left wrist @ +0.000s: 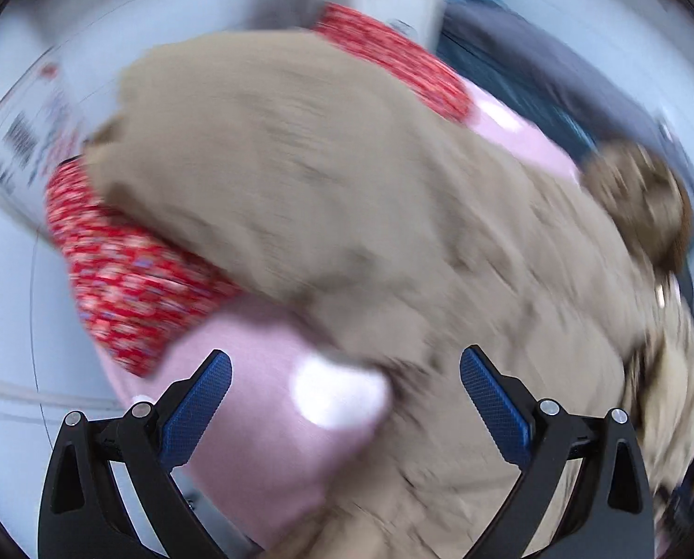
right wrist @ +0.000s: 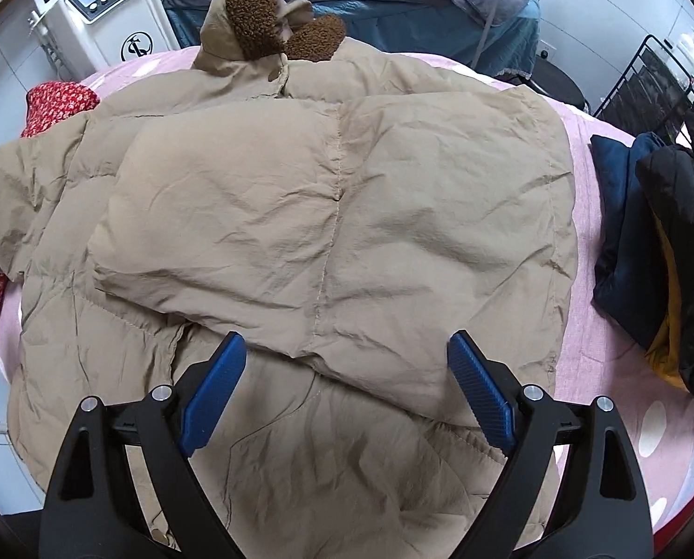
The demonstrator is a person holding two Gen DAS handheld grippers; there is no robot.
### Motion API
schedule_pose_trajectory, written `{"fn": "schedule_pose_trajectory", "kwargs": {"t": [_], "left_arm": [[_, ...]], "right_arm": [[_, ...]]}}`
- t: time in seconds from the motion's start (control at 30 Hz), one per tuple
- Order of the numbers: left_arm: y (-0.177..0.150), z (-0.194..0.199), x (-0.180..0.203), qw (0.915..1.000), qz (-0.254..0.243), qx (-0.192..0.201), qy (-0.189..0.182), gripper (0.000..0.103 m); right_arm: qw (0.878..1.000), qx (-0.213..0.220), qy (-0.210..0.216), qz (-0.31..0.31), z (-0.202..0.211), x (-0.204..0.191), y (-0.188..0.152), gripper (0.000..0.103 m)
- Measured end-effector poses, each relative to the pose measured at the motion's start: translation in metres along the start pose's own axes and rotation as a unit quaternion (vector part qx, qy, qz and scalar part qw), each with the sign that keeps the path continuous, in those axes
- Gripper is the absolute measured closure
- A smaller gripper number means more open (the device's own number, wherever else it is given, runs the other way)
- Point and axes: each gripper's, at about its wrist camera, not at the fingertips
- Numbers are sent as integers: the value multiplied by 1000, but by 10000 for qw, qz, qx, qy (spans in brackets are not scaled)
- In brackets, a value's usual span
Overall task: Fold large clothes
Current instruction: 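Grasp the other sleeve with the left tool and lift it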
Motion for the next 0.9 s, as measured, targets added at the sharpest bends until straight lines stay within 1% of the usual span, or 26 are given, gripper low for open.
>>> {"fn": "schedule_pose_trajectory", "kwargs": {"t": [0.1, 0.2, 0.23, 0.3, 0.37, 0.4, 0.47, 0.53, 0.57, 0.63, 0.67, 0.7, 0.73, 0.77, 0.83, 0.9], "left_arm": [[25, 0, -38, 9985, 486, 203, 173, 7], [46, 2, -70, 9952, 860, 412, 233, 7], [55, 1, -80, 9936, 1015, 464, 194, 7], [67, -4, -97, 9910, 1264, 440, 57, 8], [77, -12, -109, 9880, 1500, 338, -163, 9], [81, -19, -112, 9864, 1590, 265, -333, 10], [83, -27, -117, 9853, 1641, 85, -463, 21], [84, -33, -110, 9859, 1575, -18, -558, 37], [84, -34, -103, 9875, 1489, -20, -511, 42], [83, -31, -92, 9916, 1241, 28, -375, 59], [83, -29, -86, 9936, 1091, 56, -304, 64], [83, -25, -78, 9953, 935, 77, -231, 75], [83, -23, -73, 9963, 824, 100, -209, 83], [84, -18, -66, 9974, 673, 154, -225, 86], [86, -3, -48, 9985, 309, 329, -299, 94], [88, 17, -22, 9975, -162, 573, -367, 96]], "right_arm": [[10000, -13, 7, -25, 0, 0, -1, 15], [10000, -54, 13, -30, -1, -2, -2, 15], [10000, -65, 18, -25, -1, -2, -2, 15], [10000, -75, 17, -8, -1, -3, -3, 15], [9999, -98, 8, 21, -2, -5, -3, 15], [9999, -102, 5, 26, -1, -6, -3, 15], [10000, -95, 7, 20, 0, -6, -4, 15], [10000, -87, -14, 7, 1, -5, -5, 15], [10000, -74, -35, -7, 2, -5, -5, 15], [10000, -53, -54, -54, 3, -2, -6, 15], [9999, -52, -62, -79, 4, 0, -6, 15], [9999, -47, -76, -118, 4, 2, -6, 15], [9999, -43, -78, -142, 5, 3, -7, 15], [9998, -41, -83, -170, 5, 5, -7, 15], [9997, -34, -93, -236, 5, 8, -8, 15], [9996, -31, -90, -268, 5, 10, -8, 15]]}}
Point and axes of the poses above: each gripper's, at about its wrist camera, not at the fingertips, and z roughly against the way its jaws point, x to its right, y to its top, and after that the axes turned 2 degrees about -z, right-handed
